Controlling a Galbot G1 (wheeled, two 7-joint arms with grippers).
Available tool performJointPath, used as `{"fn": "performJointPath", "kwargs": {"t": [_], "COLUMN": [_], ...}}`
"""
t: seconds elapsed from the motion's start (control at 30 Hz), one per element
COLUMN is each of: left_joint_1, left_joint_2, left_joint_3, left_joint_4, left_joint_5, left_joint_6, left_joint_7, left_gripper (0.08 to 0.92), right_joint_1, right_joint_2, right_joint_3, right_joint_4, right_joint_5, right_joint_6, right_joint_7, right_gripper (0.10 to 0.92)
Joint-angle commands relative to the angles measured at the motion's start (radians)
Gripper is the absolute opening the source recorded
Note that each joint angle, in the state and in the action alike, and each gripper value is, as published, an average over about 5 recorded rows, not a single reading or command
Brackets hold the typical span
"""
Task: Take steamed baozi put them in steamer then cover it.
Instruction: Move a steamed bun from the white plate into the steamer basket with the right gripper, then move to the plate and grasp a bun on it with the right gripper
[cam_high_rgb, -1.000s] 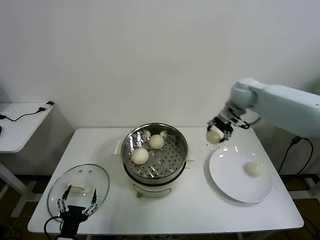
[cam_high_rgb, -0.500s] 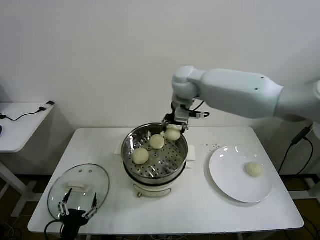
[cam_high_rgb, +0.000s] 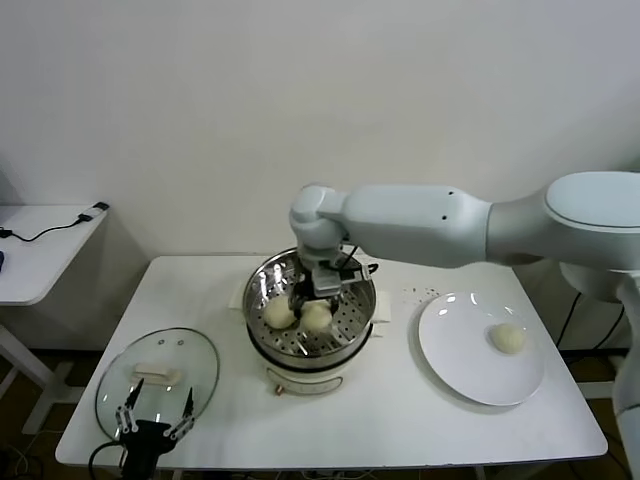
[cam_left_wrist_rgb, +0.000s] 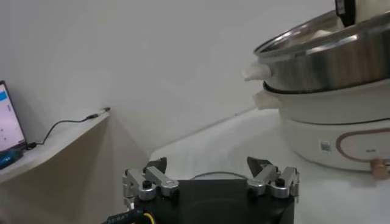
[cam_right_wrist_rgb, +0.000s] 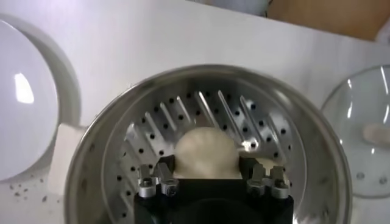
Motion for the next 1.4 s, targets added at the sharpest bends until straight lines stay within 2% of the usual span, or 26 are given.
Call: {"fn": "performJointPath", "kwargs": {"t": [0.03,0.3,0.4,0.57,0.87,0.97,1.17,1.3,1.4], "left_joint_1": [-0.002,0.000,0.000,-0.004,-0.004,-0.002,0.004,0.005,0.003], "left_joint_2": [0.002,-0.001,-0.001,-0.001,0.002,0.003,0.004,0.004,0.004], "left_joint_3": [-0.001,-0.003,-0.003,-0.003,-0.003,-0.005,-0.005,-0.003,-0.001], "left_joint_4": [0.005,0.012,0.013,0.012,0.009,0.006,-0.004,-0.012,-0.015], "left_joint_5": [-0.001,-0.002,-0.002,-0.001,0.003,0.002,0.001,0.000,0.001], "left_joint_6": [0.000,-0.003,-0.004,-0.003,-0.002,-0.003,-0.006,-0.007,-0.006], "left_joint_7": [0.000,-0.001,-0.001,-0.002,-0.003,-0.003,-0.003,-0.003,-0.003], "left_gripper": [0.823,0.823,0.823,0.823,0.823,0.823,0.823,0.823,0.823], "right_joint_1": [-0.039,-0.036,-0.030,-0.008,0.089,0.147,0.266,0.247,0.190], "right_joint_2": [0.032,0.026,0.026,0.018,-0.074,-0.161,-0.381,-0.541,-0.655], "right_joint_3": [-0.014,-0.024,-0.022,-0.008,0.026,0.012,-0.177,-0.200,-0.165], "right_joint_4": [0.016,0.019,0.017,0.013,0.009,0.004,-0.004,-0.009,-0.015], "right_joint_5": [0.001,0.037,0.058,0.078,0.148,0.208,0.433,0.539,0.560], "right_joint_6": [0.021,0.002,-0.007,-0.001,-0.009,-0.101,-0.462,-0.680,-0.772], "right_joint_7": [0.004,0.005,-0.006,-0.033,-0.054,-0.032,0.078,0.074,0.056], "right_gripper": [0.679,0.680,0.710,0.809,0.823,0.823,0.823,0.823,0.823]}}
